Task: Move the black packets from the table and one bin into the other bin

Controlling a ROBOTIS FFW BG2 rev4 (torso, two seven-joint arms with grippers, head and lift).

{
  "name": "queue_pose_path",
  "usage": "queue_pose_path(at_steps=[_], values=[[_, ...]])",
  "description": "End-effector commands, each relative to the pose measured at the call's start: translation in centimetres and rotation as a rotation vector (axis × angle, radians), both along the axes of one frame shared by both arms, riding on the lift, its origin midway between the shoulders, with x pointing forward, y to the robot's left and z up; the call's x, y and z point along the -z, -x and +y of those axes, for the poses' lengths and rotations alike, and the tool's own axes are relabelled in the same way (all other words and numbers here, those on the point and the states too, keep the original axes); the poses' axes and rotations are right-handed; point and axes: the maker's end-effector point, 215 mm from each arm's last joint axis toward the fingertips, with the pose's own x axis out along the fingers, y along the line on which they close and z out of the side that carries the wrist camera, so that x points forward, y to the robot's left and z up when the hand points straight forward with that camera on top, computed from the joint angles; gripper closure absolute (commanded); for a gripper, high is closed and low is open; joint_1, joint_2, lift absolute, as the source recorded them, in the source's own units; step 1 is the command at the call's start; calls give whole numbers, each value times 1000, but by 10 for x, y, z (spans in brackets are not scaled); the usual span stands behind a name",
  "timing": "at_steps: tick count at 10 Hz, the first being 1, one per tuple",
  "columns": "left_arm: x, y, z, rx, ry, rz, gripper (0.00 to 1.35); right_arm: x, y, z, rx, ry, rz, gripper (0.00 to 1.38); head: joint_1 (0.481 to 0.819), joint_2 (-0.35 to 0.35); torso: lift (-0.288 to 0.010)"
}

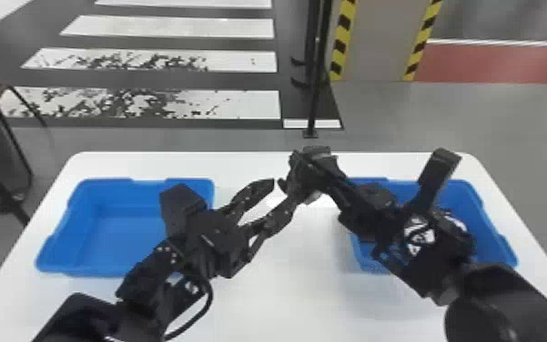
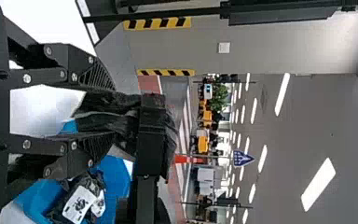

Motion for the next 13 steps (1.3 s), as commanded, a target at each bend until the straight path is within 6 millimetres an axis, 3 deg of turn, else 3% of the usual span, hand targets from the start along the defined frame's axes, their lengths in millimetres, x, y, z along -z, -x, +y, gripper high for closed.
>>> queue_pose_path(at_steps=[1,2,4,5,7,8,9,10,11,13], values=[[2,0,3,-7,2,2,68,-16,-18,-52,105,19,-56,1108,695,-38,-110],[2,-1,9,-18,5,-1,133,-25,-31,-100,204,68,-96,1108,695,-62,-110],[4,-2,17,-34,7,5,144,-11,-38,-190,371,171,-94,1108,695,-154,-110],[5,-1,17,-34,8,5,144,4,-36,-223,425,204,-67,1108,695,-201,-110],[4,-1,18,-36,8,2,144,28,-36,-265,489,285,-34,1075,695,-260,-110],[3,-2,19,-37,8,-1,150,40,-41,-271,486,293,-14,990,695,-286,-110],[3,-2,18,-36,7,-3,150,48,-45,-273,470,291,-1,659,695,-301,-110],[2,-3,20,-40,7,-6,148,40,-40,-267,463,282,-20,252,695,-305,-110],[2,-2,24,-49,13,-6,145,31,-29,-260,467,265,-55,47,695,-305,-110],[-2,1,53,-137,95,-21,145,15,2,-248,502,237,-109,153,695,-293,-110]])
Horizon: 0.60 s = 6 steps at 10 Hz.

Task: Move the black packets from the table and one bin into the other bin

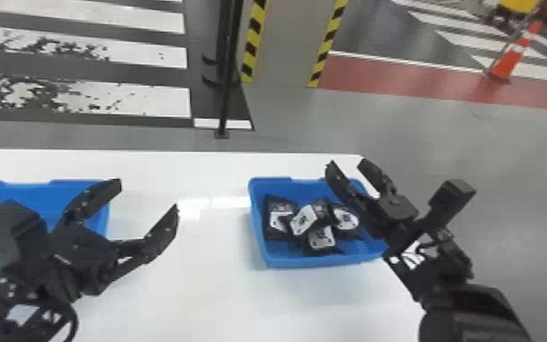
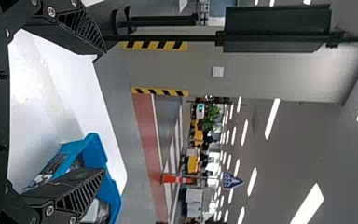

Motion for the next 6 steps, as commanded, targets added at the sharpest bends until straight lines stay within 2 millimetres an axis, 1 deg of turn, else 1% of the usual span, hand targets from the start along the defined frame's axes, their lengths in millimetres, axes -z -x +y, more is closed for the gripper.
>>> queue_pose_path(at_steps=[1,2,3,4,5,6], values=[[-5,6,38,-114,77,-29,145,-8,25,10,11,-17,-27,163,695,-285,-110],[-8,15,58,-198,146,-39,148,-10,39,21,9,-24,-30,163,695,-260,-110],[-5,25,67,-254,210,-26,150,-11,53,39,4,-40,-20,163,695,-226,-110],[-12,31,78,-309,222,-51,150,-16,69,58,1,-42,-11,163,695,-196,-110],[-22,40,93,-387,203,-93,150,-21,85,72,2,-46,-4,163,695,-180,-110],[-18,43,118,-456,176,-100,150,-22,101,82,20,-31,12,163,695,-141,-110]])
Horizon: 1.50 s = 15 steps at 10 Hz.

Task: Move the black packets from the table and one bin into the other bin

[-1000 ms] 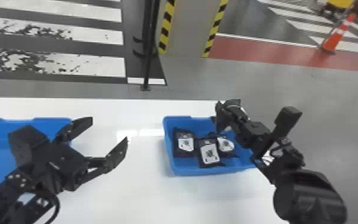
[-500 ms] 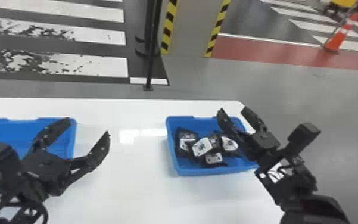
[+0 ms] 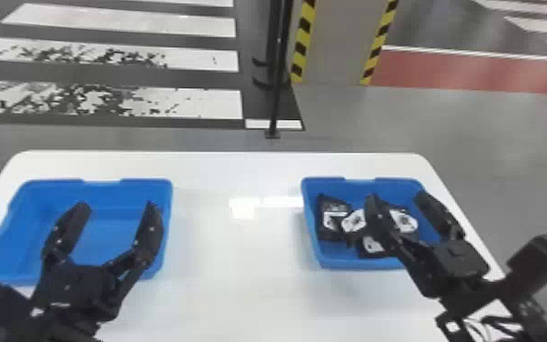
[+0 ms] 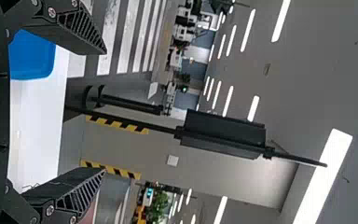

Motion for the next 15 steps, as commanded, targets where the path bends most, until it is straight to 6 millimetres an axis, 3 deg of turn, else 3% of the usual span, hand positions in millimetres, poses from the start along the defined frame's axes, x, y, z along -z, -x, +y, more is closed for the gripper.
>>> queue_pose_path(at_steps=[1,4,7,15], values=[[8,6,26,-59,-76,10,150,7,15,10,-13,15,32,163,695,-107,-110],[11,4,39,-87,-209,11,150,32,21,9,-15,26,101,165,695,-37,-110],[-1,5,39,-92,-219,-19,151,36,22,11,-23,26,116,165,695,-27,-110],[0,5,39,-92,-215,-14,151,33,20,13,-32,23,108,165,695,-24,-110]])
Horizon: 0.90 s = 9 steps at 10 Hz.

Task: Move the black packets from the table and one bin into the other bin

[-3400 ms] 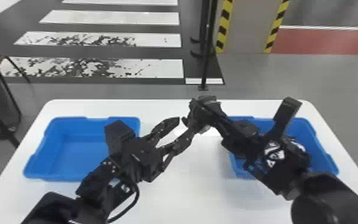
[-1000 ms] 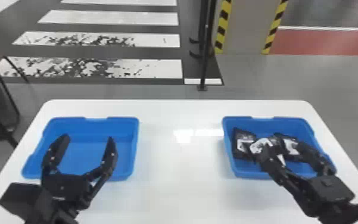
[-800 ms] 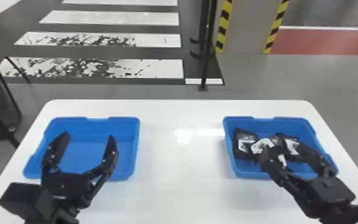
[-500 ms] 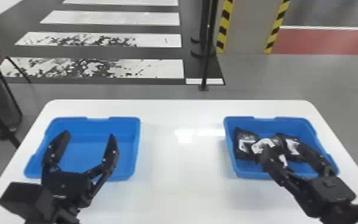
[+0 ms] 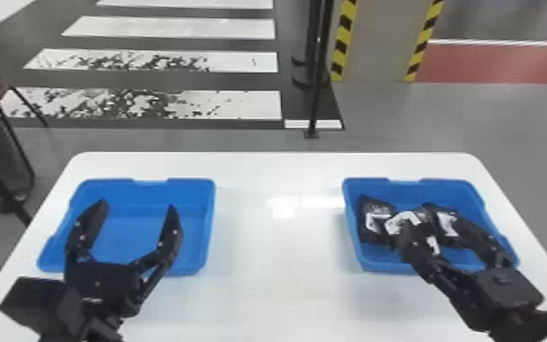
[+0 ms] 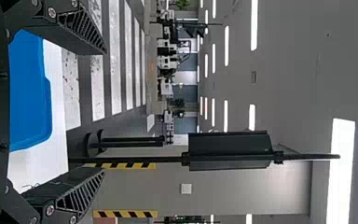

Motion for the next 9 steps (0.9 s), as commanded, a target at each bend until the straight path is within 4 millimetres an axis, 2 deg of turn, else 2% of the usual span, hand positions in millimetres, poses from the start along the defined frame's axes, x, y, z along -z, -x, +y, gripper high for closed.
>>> queue_pose_path(at_steps=[1,9], values=[[0,0,-1,1,-1,0,151,0,0,0,-1,1,0,165,695,-23,-110],[-1,1,-6,12,-17,3,151,4,-2,7,-15,-5,5,165,695,-20,-110]])
